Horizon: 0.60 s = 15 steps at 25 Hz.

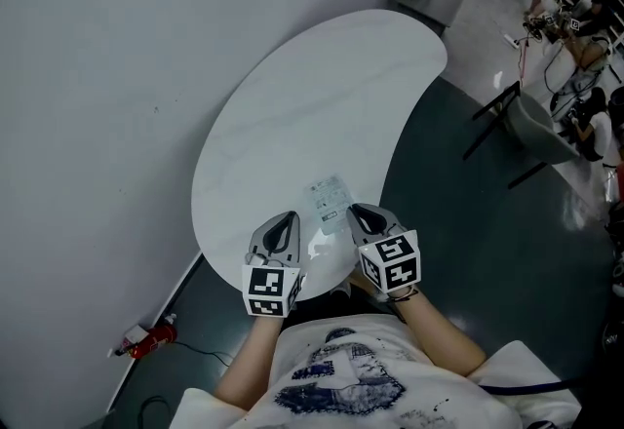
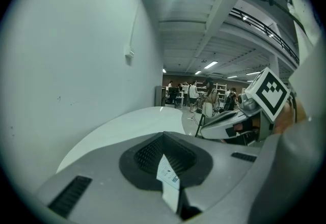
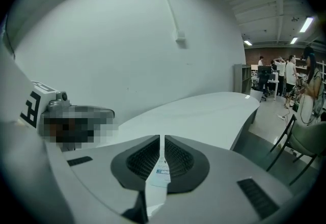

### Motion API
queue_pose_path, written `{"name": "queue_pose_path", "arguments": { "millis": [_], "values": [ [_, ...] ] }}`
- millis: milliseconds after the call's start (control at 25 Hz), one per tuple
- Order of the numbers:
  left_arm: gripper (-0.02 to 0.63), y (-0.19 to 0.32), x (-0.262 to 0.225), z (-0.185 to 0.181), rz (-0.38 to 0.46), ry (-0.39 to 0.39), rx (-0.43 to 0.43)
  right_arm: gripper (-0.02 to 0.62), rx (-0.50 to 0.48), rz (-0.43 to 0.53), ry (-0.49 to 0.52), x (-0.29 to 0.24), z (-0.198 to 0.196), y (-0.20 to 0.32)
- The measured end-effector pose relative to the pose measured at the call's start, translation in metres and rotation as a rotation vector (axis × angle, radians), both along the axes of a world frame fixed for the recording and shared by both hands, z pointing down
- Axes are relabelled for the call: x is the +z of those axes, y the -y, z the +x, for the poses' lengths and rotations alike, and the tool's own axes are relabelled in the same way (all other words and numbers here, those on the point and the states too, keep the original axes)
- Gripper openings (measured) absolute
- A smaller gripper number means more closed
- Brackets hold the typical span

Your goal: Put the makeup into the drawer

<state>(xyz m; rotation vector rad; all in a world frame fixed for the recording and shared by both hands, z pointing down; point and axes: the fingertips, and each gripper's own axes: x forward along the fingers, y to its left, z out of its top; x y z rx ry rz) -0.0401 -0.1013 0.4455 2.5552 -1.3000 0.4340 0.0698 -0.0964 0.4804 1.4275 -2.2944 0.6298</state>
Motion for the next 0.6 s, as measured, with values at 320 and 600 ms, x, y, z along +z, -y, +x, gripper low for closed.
{"name": "queue_pose_path", "arguments": {
  "millis": [320,600],
  "values": [
    [0.046,0.004,0.014,-0.005,-0.025,0.017,-0.042,0.055,-0.053,-0.047,0.004,0.024,-0.008,0.005],
    [0.046,0.005,0.020,-0.009,-0.039,0.028,-0.071,0.172,-0.107,-0.106,0.008,0.049,-0.017,0.009]
  ]
}}
